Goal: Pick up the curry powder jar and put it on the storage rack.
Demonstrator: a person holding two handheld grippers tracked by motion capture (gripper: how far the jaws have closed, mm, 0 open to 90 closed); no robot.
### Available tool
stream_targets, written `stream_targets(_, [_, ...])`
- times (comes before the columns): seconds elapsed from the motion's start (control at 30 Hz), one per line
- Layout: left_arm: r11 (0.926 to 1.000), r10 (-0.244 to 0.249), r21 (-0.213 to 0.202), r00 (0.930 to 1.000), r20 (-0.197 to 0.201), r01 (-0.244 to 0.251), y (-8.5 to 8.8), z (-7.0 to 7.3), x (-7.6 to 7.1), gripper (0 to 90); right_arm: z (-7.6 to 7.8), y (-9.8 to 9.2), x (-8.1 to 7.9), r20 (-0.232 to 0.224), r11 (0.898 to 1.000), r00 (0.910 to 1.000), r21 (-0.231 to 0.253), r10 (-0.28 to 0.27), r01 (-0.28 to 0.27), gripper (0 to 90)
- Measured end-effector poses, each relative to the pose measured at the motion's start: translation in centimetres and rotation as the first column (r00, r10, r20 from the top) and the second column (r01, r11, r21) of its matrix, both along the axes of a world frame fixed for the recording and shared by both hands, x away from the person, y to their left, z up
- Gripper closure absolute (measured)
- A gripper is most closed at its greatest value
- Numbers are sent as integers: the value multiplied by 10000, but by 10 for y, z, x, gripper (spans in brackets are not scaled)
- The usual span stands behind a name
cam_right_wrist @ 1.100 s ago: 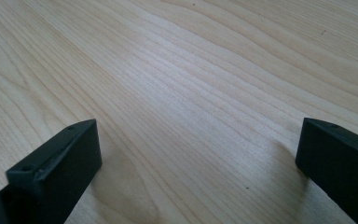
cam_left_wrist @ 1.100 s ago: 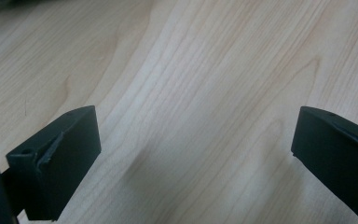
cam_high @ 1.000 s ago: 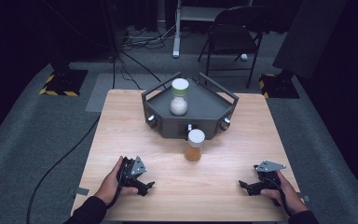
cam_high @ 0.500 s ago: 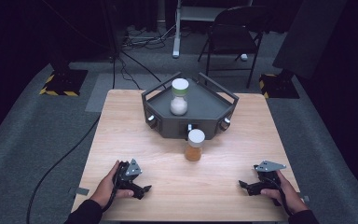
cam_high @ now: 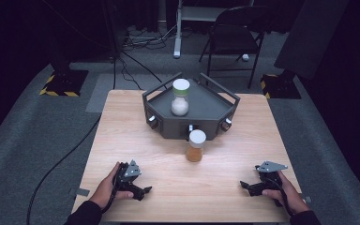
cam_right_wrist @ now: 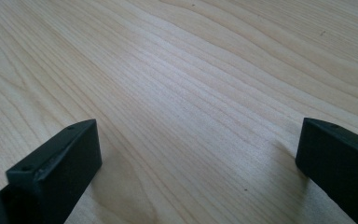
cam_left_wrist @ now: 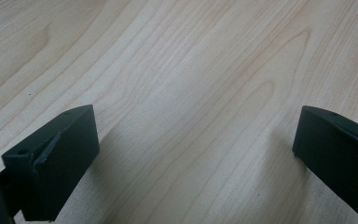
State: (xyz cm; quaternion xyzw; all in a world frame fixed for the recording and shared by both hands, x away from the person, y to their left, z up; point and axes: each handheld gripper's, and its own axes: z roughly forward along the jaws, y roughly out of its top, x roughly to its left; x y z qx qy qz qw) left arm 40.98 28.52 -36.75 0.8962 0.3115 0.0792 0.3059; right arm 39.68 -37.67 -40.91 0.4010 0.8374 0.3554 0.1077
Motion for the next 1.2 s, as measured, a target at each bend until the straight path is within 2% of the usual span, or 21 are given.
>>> stream_targets(0.77, [10000,26,1,10000,-1,-26,0,0,0,3,0,1,-1,47,10000,10000,-40,-52,52,2])
stream_targets(0.83, [10000,30,-2,10000,-2,-30,0,0,-1,3,2,5,-2,216,9997,9998,-254,12,-6,6])
stream_targets(0.93, [10000,29,-1,10000,-1,-29,0,0,-1,3,3,6,-5,376,9996,9993,-289,-26,37,8])
stream_targets(1.17, [10000,28,-2,10000,-2,-28,0,0,0,3,7,8,-9,640,9997,9977,-109,-216,223,9])
stream_targets(1.2, [10000,30,-4,10000,-2,-30,0,0,-1,3,9,8,-11,794,9996,9965,-54,-263,268,10])
